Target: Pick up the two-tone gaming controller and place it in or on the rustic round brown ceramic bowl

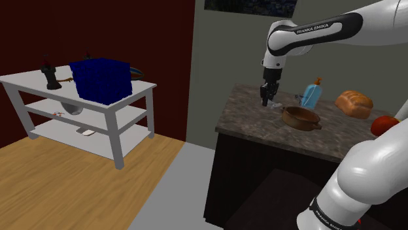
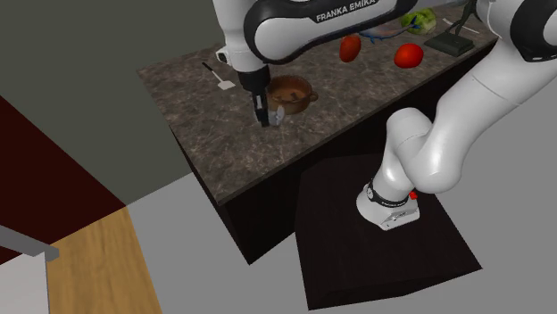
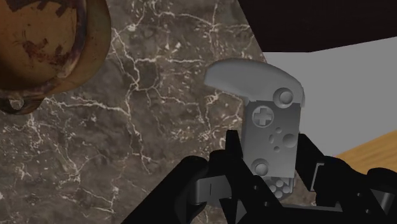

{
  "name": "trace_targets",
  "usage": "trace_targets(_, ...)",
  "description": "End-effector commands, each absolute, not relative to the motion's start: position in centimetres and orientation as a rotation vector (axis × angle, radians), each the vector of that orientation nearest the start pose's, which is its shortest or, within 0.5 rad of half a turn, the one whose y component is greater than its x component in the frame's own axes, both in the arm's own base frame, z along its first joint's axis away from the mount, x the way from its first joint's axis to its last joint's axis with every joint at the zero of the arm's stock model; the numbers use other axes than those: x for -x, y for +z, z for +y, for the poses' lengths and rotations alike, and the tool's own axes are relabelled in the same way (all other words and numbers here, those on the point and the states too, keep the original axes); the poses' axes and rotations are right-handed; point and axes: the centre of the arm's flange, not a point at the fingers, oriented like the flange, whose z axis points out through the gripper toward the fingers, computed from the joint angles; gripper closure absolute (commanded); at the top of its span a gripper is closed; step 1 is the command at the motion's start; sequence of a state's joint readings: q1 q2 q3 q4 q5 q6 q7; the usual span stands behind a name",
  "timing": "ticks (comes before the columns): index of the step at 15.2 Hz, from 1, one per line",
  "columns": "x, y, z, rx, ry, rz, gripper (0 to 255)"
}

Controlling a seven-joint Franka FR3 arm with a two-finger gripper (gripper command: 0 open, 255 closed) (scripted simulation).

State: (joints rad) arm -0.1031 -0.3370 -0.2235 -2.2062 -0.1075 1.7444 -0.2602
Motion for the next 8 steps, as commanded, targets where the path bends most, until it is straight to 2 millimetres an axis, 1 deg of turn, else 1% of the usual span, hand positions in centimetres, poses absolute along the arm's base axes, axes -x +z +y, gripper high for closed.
trace_targets(1, -39.9, 50.1, -18.1, 3.127, 0.212, 0.036, 255)
trace_targets(8, -36.5, 50.2, -26.7, 3.127, 0.212, 0.036, 255)
